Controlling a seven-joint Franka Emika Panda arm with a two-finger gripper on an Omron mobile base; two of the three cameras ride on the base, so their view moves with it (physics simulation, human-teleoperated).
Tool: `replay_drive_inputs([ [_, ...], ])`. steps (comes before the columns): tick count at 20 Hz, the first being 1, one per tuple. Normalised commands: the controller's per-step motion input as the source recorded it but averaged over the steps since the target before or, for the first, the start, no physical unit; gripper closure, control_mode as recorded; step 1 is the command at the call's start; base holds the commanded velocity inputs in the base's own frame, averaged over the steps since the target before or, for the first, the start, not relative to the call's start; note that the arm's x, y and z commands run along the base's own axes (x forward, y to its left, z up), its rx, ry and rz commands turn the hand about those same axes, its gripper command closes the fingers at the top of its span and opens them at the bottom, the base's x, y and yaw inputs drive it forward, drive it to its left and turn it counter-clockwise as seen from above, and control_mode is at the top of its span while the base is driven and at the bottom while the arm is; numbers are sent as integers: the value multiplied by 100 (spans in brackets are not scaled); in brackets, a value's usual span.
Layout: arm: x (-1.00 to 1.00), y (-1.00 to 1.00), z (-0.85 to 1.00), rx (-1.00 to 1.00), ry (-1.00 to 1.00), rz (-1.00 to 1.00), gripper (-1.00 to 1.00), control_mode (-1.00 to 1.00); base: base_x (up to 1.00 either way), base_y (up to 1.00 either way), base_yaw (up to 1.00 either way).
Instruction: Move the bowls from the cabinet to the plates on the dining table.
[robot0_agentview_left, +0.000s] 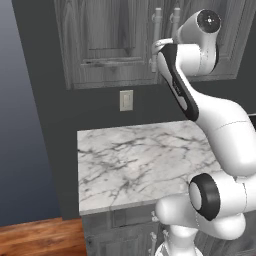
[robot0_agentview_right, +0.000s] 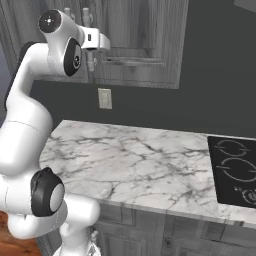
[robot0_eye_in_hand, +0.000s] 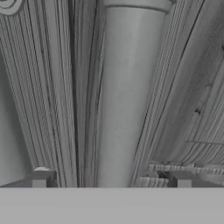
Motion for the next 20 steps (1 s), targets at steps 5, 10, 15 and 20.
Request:
replay_drive_inputs([
  [5,9,0,-1,0,-1,-1,-100,-100,0,0,0],
  [10,11,0,-3,0,0,-1,-100,-100,0,0,0],
  [15,9,0,-4,1,0,-1,100,-100,0,0,0],
  [20,5,0,-3,1,0,-2,100,-100,0,0,0],
])
